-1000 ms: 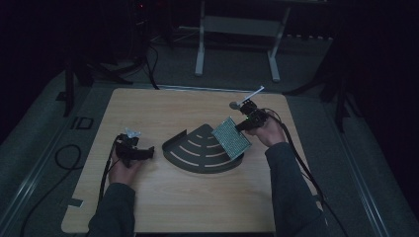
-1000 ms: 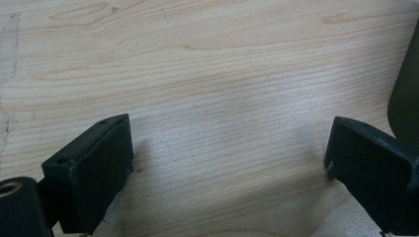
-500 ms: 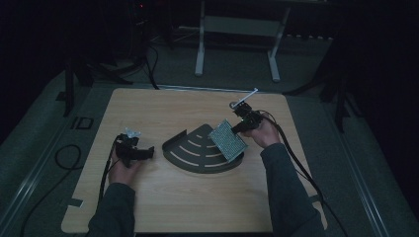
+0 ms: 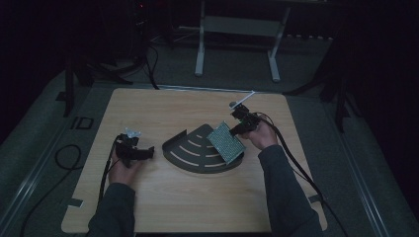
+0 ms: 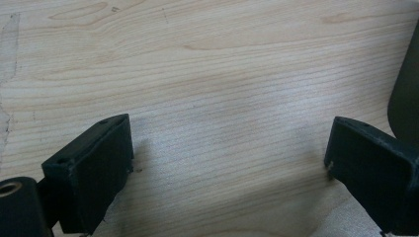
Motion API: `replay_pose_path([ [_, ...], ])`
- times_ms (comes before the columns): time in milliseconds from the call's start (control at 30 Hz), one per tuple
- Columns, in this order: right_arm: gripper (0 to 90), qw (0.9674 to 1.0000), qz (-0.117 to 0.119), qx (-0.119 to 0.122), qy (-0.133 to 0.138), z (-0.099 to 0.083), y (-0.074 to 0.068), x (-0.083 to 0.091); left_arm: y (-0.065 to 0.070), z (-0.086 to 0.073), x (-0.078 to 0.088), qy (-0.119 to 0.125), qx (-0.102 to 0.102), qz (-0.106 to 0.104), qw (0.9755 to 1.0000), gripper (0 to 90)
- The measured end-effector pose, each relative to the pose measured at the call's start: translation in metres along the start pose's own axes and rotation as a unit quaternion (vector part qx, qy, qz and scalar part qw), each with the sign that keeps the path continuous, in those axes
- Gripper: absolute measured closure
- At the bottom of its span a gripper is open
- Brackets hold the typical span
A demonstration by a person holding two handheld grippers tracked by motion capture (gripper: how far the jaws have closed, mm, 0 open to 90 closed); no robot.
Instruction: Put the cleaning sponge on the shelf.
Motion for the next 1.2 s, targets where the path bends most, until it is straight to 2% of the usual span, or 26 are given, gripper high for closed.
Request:
replay_pose_path([
  [1200, 89.8, 0.9999, 0.0, 0.005, -0.012, -0.005, -0.006, -0.021, 0.0, 0.0, 0.0, 0.0, 0.0, 0.0, 1.0, 5.2],
])
Point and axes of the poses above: each handheld gripper's, and its own axes: x roughly backward along the jaws, z roughly out of its top, y roughly to its right, the point moved 1 cm from there along -x, roughly forward along the jaws, and after that the axes turned 3 degrees about -y, right-handed, at the moved point
